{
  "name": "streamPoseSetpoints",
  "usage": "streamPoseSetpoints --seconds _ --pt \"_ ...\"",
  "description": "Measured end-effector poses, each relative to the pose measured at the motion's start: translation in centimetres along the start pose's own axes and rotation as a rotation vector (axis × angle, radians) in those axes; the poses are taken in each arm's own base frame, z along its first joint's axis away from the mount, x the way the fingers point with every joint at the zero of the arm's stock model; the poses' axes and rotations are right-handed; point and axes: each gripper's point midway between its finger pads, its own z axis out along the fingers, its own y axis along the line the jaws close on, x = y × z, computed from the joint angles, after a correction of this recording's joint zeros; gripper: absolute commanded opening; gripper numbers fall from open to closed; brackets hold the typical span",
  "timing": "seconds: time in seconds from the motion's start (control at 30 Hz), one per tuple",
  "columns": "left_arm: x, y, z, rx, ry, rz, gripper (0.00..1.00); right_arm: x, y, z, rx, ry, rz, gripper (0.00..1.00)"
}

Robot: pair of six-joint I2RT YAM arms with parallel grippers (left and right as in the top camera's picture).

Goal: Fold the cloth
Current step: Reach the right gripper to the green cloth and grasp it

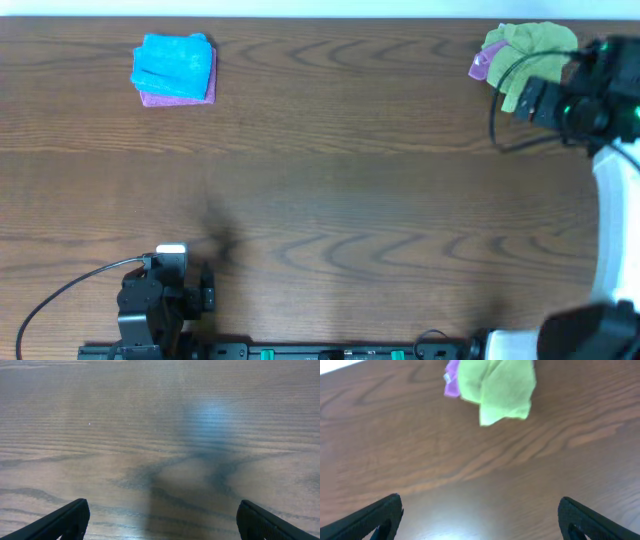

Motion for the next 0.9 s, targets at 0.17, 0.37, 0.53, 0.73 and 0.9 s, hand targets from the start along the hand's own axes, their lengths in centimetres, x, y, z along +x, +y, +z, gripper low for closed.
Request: streamPoseSetpoints --seconds 0.17,0.37,0.53,0.73,0.9 --pt "0.0 0.0 0.0 0.000 0.000 0.000 0.95 -3.0 -2.1 3.1 0.025 0.006 0.014 0.99" --pt "0.0 0.0 0.0 0.000 0.000 0.000 0.95 -4.7 -2.2 8.8 -0.013 0.030 -0.028 0.99" --pt "0.0 0.0 0.0 0.000 0.000 0.000 0.95 -5.2 -1.6 11.6 -0.061 0.012 -0.046 0.99" --pt "0.0 0.0 0.0 0.000 0.000 0.000 0.95 -8.0 -0.6 11.6 -0.106 -0.102 -0.110 0.99" --pt "0.0 0.0 0.0 0.000 0.000 0.000 0.95 -11.3 -0.4 11.6 -0.109 -0.234 -0.125 0.99"
